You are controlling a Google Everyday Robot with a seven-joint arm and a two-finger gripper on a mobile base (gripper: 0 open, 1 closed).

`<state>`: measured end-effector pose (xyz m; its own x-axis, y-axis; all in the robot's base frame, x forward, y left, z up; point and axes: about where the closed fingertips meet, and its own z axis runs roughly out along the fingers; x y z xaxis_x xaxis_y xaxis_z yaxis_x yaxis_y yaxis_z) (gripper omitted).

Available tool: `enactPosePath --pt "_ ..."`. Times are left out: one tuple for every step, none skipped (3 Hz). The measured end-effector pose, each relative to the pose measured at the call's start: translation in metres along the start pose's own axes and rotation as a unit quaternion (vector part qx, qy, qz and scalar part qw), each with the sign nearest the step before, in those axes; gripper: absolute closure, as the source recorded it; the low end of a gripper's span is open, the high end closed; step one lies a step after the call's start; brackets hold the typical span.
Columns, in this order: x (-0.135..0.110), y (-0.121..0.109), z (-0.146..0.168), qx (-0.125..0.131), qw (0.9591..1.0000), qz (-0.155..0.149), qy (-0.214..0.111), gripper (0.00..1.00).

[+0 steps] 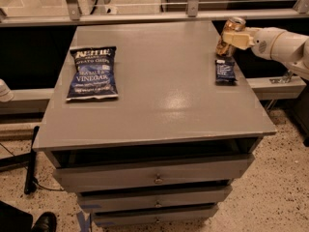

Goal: Move orange can near rxbar blueberry

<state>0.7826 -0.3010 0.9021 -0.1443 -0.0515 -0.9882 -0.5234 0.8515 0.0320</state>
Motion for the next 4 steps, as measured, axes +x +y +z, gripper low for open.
enactPosePath --pt "0.007 0.002 -0.001 0.001 0.9999 0.009 0.009 0.59" --pt "0.011 0.009 0.003 -0.008 0.9997 0.019 0.014 0.36" --pt "0.011 0.016 0.006 -0.018 0.9994 0.024 0.015 0.13" --pt "0.007 0.028 0.003 -0.030 0.9991 0.027 0.014 0.00"
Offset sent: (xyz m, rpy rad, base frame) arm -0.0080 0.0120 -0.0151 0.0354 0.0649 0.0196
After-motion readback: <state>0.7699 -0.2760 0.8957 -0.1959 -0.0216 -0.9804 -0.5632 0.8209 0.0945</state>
